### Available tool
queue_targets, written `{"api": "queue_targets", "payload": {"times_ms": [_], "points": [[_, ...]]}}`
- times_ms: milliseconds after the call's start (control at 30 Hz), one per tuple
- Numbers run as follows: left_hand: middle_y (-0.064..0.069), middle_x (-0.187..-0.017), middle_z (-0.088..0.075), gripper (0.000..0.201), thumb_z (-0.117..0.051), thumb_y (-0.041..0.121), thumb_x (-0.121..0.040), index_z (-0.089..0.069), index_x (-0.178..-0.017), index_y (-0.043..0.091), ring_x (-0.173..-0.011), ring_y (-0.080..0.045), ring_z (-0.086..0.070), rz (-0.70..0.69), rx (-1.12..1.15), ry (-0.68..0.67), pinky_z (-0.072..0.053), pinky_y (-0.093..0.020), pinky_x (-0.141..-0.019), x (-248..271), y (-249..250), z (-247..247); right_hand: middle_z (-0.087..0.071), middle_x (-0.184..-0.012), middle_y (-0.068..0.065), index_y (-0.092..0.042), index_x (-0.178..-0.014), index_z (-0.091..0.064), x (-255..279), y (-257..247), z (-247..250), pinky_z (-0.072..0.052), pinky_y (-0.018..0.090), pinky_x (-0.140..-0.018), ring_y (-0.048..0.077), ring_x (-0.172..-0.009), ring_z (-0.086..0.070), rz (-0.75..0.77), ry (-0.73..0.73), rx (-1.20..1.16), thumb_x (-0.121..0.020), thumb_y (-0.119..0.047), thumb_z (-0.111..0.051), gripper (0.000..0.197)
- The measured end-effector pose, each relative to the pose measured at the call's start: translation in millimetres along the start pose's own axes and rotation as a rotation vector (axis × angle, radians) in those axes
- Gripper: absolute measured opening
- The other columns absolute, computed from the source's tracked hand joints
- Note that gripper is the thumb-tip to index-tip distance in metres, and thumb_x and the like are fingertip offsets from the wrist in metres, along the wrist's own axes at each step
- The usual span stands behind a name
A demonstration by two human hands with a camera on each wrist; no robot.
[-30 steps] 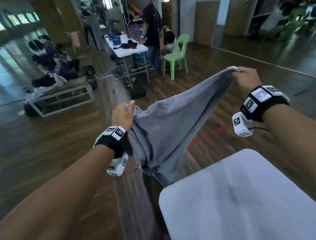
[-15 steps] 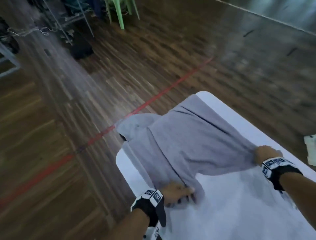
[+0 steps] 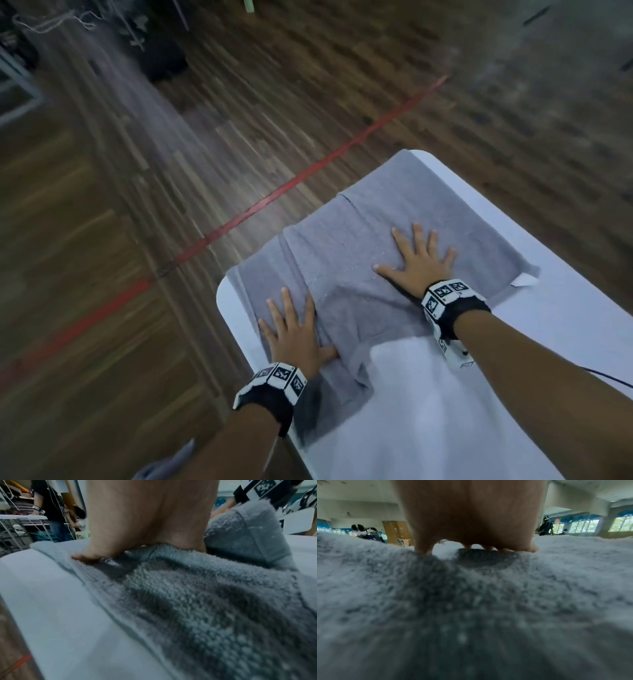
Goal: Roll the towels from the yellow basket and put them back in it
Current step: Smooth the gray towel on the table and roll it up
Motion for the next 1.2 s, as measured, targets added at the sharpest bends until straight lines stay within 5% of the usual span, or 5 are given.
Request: {"api": "queue_targets", "payload": {"times_ms": [233,500,700,1033,1200], "points": [[-0.02,-0.15,0.033,0.113,-0.053,0.071,-0.077,0.015,-0.15,0.017,-0.136,-0.05,0.024,0.06,0.009,0.055,0.008,-0.068,-0.107,34,48,-41,0.028,-0.157,-0.01,-0.05,-0.147,0.014,47,52,-20,0.006,0.063,-0.114,0.025,-0.146,0.021,0.033,-0.038,-0.02,-0.073,-0.089,-0.029,0.094],[-0.022,-0.154,-0.016,0.136,-0.068,0.077,-0.042,-0.011,-0.148,0.013,-0.138,-0.05,-0.012,-0.027,0.042,0.217,0.003,-0.065,-0.105,166,148,-134,0.031,-0.155,-0.012,-0.05,-0.146,0.017,192,181,-70,0.008,0.061,-0.114,0.023,-0.145,0.023,0.002,-0.086,-0.015,-0.076,-0.088,-0.027,0.091],[-0.024,-0.153,-0.014,0.152,-0.061,0.086,-0.04,0.012,-0.15,0.01,-0.137,-0.051,-0.015,-0.059,0.098,0.213,-0.006,-0.067,-0.106,279,235,-206,0.033,-0.154,-0.012,-0.049,-0.145,0.022,287,276,-107,0.009,0.06,-0.114,0.024,-0.145,0.024,-0.015,-0.073,0.022,-0.078,-0.085,-0.016,0.084],[-0.024,-0.155,-0.016,0.121,-0.031,0.085,-0.063,0.006,-0.151,0.011,-0.139,-0.051,-0.015,-0.094,0.14,0.211,-0.01,-0.067,-0.108,443,347,-302,0.031,-0.154,-0.014,-0.052,-0.144,0.021,435,423,-158,0.012,0.057,-0.115,0.024,-0.146,0.022,-0.057,-0.056,-0.006,-0.077,-0.085,-0.02,0.085],[-0.024,-0.155,-0.015,0.112,-0.031,0.084,-0.066,-0.024,-0.148,0.009,-0.141,-0.05,-0.011,-0.071,0.154,0.159,-0.009,-0.067,-0.108,507,386,-343,0.031,-0.154,-0.015,-0.053,-0.143,0.021,503,478,-183,0.013,0.055,-0.114,0.022,-0.146,0.021,-0.069,-0.037,-0.027,-0.07,-0.088,-0.016,0.088]]}}
Point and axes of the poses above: each hand's wrist, its own x-axis away from the middle knuckle, its own z-axis out of the back of the hand, y = z × x, the point moved 10 cm from there along -x, towards the middle knuckle
